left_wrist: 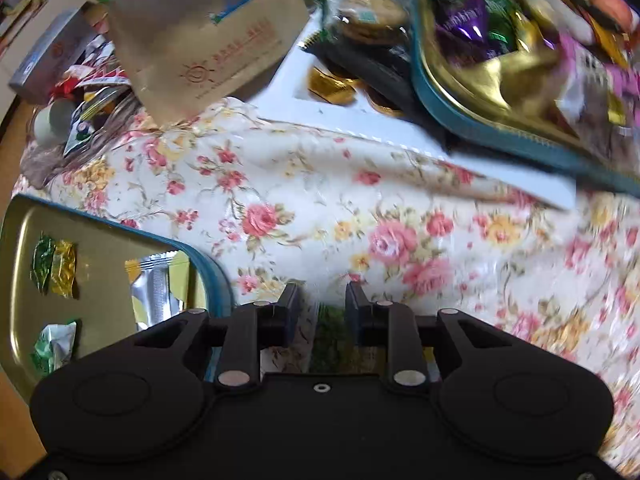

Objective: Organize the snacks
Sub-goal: 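Grasp the red-and-white hawthorn strip packet with the left tool while the right tool holds the beige packet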

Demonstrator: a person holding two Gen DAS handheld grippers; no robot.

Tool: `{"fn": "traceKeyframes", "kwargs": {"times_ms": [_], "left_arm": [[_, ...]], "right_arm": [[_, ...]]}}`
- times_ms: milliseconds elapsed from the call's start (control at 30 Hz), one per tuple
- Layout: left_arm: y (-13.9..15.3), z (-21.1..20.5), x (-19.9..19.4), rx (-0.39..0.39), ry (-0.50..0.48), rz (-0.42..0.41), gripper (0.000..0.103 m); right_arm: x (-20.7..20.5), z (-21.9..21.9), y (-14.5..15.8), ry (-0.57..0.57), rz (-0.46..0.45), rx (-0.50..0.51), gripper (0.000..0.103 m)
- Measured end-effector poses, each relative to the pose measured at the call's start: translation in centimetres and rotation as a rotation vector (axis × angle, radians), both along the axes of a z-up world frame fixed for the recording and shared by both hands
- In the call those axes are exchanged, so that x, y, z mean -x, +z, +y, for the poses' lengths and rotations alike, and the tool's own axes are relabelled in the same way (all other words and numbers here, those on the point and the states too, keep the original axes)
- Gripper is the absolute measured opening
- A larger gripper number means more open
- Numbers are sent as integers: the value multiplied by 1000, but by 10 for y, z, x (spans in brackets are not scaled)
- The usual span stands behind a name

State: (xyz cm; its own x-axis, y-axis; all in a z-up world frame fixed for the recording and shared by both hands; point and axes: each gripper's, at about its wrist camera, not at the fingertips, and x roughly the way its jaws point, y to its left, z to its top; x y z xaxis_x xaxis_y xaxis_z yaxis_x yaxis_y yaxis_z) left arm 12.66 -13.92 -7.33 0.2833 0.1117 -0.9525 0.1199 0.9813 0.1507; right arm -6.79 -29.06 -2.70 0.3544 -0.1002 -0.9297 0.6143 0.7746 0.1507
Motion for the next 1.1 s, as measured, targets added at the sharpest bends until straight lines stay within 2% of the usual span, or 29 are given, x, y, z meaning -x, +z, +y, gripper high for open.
{"fn": "traceKeyframes", "kwargs": {"times_ms": [67, 200, 300, 433, 500, 600, 667, 800, 900, 1033, 1100], "left_arm": [[-1, -8, 6, -56, -65, 17, 36], [-3, -12, 21, -88, -162, 88, 36], [-3, -11, 30, -65, -211, 157, 36], [-6, -4, 44, 5, -243, 267, 36], [-7, -1, 52, 22, -265, 291, 36], [-6, -2, 64, 32, -321, 293, 36], [0, -3, 68, 90, -339, 294, 36], [25, -2, 60, 221, -274, 215, 36], [35, -5, 47, 256, -204, 163, 36], [22, -16, 36, 285, -162, 181, 36], [16, -21, 38, 272, -153, 175, 36]], "right_arm": [[4, -1, 4, -4, -9, 2, 38], [7, -5, 12, -24, -40, -14, 38], [7, -2, 17, -20, -54, -15, 38], [7, 5, 19, 2, -55, -3, 38], [8, 6, 18, 5, -53, 0, 38], [9, 7, 18, 3, -50, 4, 38], [10, 7, 18, 3, -50, 7, 38], [11, 6, 21, -4, -58, 10, 38], [10, 5, 23, -11, -64, 10, 38], [8, 3, 22, -17, -62, 6, 38], [8, 3, 22, -18, -62, 3, 38]]}}
